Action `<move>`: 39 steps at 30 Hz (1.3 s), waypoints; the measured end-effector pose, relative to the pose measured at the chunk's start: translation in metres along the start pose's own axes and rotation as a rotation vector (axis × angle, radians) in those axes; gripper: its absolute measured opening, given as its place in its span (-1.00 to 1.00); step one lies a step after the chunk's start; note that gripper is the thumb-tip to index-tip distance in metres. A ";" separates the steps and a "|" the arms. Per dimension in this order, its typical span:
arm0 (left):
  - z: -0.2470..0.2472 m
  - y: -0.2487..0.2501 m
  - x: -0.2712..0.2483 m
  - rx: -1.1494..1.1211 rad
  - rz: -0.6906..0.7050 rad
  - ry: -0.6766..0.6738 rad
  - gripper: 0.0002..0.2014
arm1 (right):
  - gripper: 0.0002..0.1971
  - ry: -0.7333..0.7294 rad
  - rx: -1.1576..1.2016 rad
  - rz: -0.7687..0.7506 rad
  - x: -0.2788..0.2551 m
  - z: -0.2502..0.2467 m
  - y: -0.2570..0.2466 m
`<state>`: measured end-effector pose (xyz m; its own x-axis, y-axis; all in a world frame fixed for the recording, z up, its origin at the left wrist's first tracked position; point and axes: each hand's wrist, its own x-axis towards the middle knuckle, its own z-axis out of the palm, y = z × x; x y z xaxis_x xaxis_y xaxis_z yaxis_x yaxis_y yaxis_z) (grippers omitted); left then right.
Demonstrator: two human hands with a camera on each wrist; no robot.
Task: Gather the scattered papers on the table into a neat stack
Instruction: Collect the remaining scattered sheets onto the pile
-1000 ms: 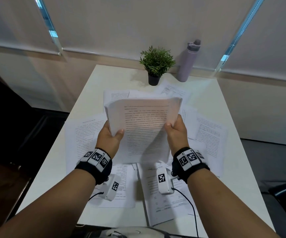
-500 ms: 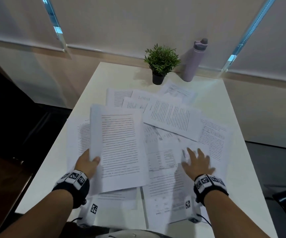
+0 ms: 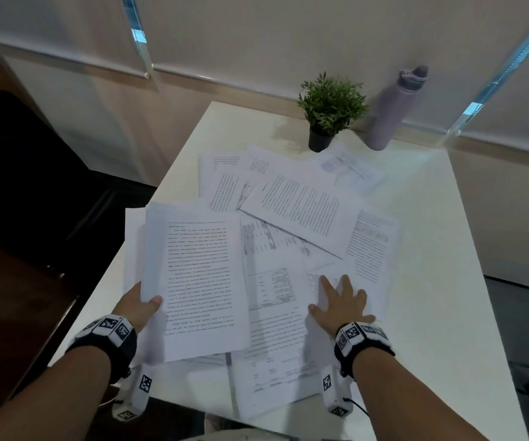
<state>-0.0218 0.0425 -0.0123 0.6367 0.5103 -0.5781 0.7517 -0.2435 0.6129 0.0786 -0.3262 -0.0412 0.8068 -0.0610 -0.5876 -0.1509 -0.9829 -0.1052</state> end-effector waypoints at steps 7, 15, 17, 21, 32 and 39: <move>-0.023 -0.012 0.002 -0.040 -0.024 0.066 -0.58 | -0.24 -0.040 -0.024 -0.070 -0.001 0.009 -0.049; -0.022 0.020 -0.018 -0.037 0.171 0.190 -0.42 | -0.33 0.132 0.129 -0.285 -0.026 -0.017 -0.086; -0.005 0.040 -0.031 -0.027 0.238 0.140 -0.46 | -0.36 0.030 0.531 -0.387 -0.038 -0.031 -0.095; 0.041 0.073 -0.060 -0.059 0.298 -0.029 -0.58 | -0.57 -0.014 0.982 -0.312 -0.047 -0.046 -0.083; 0.130 0.087 -0.062 0.382 0.329 -0.123 -0.28 | -0.88 0.479 0.785 0.110 -0.011 -0.061 0.108; 0.125 0.056 -0.035 0.738 0.076 -0.016 -0.08 | -0.91 0.511 0.644 0.325 -0.010 -0.072 0.197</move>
<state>0.0199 -0.0921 -0.0249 0.6898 0.4593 -0.5596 0.6220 -0.7716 0.1334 0.0826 -0.5315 0.0019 0.8015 -0.5418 -0.2532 -0.5854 -0.6242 -0.5174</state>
